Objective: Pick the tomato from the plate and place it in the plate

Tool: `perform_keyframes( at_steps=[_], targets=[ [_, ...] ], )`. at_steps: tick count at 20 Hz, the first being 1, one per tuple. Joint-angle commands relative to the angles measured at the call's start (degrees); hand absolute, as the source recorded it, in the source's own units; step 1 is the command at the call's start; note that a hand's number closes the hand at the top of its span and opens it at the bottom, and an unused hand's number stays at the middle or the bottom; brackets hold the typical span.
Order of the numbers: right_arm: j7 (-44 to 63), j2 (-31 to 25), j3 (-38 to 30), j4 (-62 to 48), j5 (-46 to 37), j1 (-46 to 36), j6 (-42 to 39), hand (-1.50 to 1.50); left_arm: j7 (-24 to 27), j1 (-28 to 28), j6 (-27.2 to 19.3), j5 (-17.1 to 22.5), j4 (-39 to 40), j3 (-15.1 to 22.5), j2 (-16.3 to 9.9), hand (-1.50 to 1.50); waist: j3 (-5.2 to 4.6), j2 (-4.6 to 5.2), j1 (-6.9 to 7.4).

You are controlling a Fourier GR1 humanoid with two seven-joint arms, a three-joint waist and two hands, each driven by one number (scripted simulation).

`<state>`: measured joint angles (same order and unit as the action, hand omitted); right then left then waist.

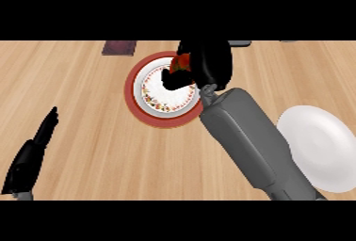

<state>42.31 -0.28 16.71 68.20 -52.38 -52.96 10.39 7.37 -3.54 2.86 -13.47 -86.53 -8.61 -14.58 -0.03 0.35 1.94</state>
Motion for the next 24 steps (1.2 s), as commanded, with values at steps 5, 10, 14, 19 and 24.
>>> perform_keyframes(
  at_steps=[5,10,14,19,24],
  targets=[
    [-1.0,0.3,5.1,-23.4,13.4,-12.2,9.1,1.50,2.1,2.6,0.4,-0.2,3.2,0.1,0.3,0.00,-0.04,0.39,1.35],
    [-8.8,0.3,6.5,-32.6,21.1,-12.3,12.7,1.50,2.4,2.8,0.9,-1.1,4.3,0.9,0.0,0.00,-0.03,0.84,2.80],
    [-5.9,0.3,4.2,-34.9,26.8,-10.5,22.0,-1.50,1.0,3.1,-1.7,-3.3,1.7,3.3,2.7,0.00,0.01,1.11,4.09],
    [-8.9,0.3,7.5,-39.7,32.1,-13.0,24.8,-1.50,2.5,4.0,-0.9,-2.7,3.9,2.9,2.6,0.00,-0.01,1.11,3.99],
    [-15.1,0.3,6.4,-37.0,35.7,-11.4,36.2,-1.50,1.4,3.6,-1.2,-3.0,2.6,3.1,2.8,0.00,0.05,1.04,3.94]
  ],
)
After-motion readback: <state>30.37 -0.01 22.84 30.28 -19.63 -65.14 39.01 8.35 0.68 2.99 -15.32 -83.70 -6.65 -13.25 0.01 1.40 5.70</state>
